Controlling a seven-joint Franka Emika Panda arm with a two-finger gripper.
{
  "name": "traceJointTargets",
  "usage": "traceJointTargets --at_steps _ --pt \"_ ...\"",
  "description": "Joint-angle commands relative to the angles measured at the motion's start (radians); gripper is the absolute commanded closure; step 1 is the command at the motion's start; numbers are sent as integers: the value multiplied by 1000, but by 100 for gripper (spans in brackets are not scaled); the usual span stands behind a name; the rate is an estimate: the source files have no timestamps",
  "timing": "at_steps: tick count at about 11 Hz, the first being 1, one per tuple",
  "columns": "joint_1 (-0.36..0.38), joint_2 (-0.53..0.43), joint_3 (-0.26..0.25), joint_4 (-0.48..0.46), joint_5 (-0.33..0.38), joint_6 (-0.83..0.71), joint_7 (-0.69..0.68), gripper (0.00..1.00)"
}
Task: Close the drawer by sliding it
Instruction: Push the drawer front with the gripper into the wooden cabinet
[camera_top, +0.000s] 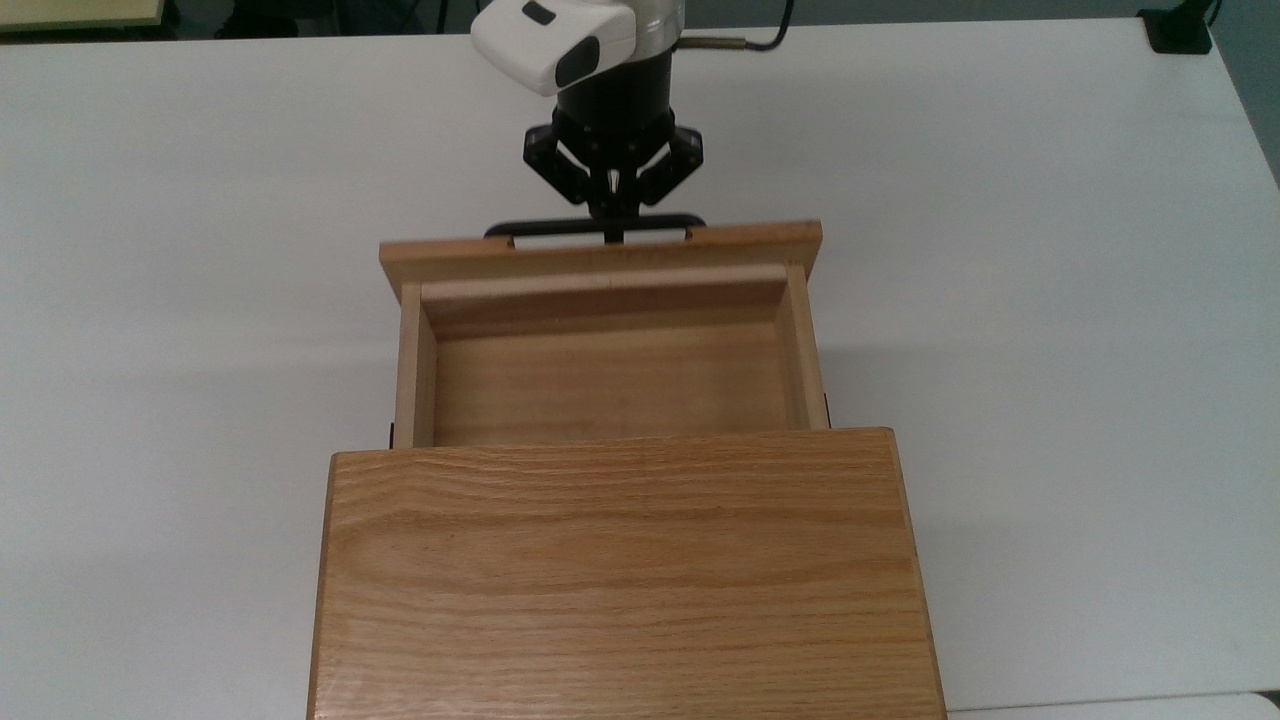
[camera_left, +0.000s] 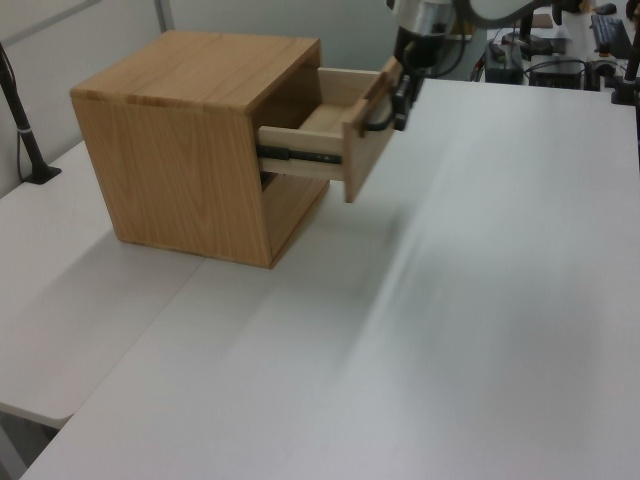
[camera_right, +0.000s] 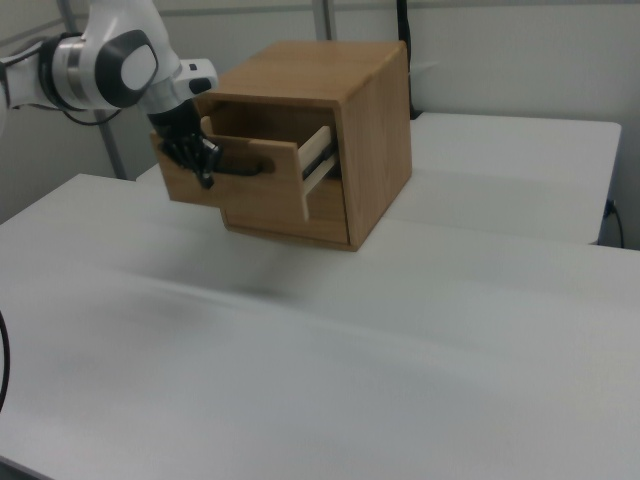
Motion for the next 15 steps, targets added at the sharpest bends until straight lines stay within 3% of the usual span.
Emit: traceJointTargets --at_steps 1,3,6,8,9,11,13,14,15 --pt "-4 181 -10 185 2 190 60 100" --pt "-4 244 -16 218 -1 346 112 100" --pt "-6 333 -30 277 -62 500 212 100" --pt "-7 337 -41 281 -93 551 246 100" --pt "-9 288 -41 243 -101 542 241 98" --pt "-9 129 -36 67 -93 455 208 97" --pt "-10 -64 -31 -84 -59 166 87 97" --pt "-17 -123 -33 -89 -3 -13 -9 93" --pt "-33 -180 -36 -92 32 -156 -88 58"
